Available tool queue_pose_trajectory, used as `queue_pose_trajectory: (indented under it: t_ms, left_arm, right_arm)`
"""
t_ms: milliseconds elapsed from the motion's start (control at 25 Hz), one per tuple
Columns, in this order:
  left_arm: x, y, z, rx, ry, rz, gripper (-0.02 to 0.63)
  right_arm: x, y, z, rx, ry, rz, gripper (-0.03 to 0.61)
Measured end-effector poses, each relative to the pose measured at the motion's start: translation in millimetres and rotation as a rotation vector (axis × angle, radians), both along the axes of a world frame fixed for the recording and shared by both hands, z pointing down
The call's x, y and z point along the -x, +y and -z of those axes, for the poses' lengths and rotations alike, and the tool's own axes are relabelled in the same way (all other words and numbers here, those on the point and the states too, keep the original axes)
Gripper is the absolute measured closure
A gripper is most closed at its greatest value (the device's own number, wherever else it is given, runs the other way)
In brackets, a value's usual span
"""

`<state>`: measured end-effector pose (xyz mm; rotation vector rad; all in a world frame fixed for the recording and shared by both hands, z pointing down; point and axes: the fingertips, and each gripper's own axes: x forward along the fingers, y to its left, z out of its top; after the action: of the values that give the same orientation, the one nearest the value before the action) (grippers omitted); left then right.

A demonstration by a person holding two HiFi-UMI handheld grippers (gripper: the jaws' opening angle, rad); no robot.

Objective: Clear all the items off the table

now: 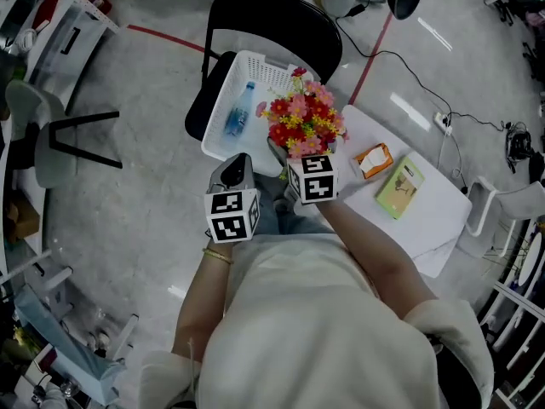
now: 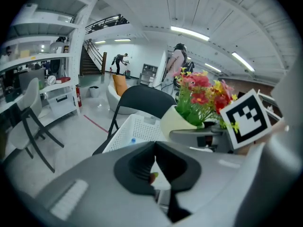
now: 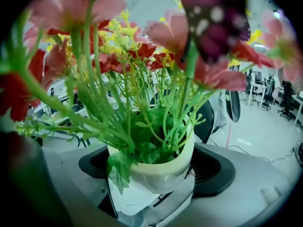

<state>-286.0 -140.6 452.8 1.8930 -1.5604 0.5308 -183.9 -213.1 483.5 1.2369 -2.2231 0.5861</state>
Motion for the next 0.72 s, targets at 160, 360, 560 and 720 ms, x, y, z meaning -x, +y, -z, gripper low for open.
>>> queue_pose_trajectory:
  t_ms: [160, 360, 560, 720]
  left_arm:
    - [12.9, -27.2, -9.5, 0.013, -0.006, -0.039, 0.604]
    - [23.9, -45.1, -24.3, 0.042, 0.007, -0.058, 0.604]
    - [38.0, -52.5, -40.8, 0.085, 0.017, -0.063, 0.604]
    - [47.2, -57.1, -53.2, 0.117, 0.021, -0.067, 0.604]
  right_arm:
    - [16.7, -24.8, -20.2, 0.041, -0.005, -0.052, 0.078]
    - [32.2, -49.0, -55.4, 0.077, 0.029, -0.086, 0.078]
    - [43.3, -68.3, -86.3, 0.122, 0.053, -0.128, 0.078]
    - [49.3, -77.2, -107.8, 0.161, 0.062, -0.154, 0.078]
